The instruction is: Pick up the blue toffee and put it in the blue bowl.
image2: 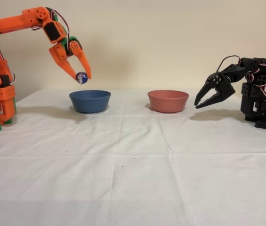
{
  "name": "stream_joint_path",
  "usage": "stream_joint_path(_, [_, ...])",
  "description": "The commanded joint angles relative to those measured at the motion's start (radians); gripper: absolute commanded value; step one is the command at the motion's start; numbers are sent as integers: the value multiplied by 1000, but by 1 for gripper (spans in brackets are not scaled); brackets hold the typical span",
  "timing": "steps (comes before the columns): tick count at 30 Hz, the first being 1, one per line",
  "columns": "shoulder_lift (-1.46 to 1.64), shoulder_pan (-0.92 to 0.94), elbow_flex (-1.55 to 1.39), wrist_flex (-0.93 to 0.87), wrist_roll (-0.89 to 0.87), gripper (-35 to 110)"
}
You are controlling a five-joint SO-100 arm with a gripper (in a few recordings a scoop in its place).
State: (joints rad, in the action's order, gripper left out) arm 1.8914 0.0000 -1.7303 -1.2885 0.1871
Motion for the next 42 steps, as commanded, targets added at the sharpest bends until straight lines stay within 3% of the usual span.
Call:
stream_joint_path(1, [101,-95,-20,14,29,10])
stream_joint_path(20, [-20,-488,86,21,-14,5])
stream_joint_path(42, [-380,-644,308,97,-71,7])
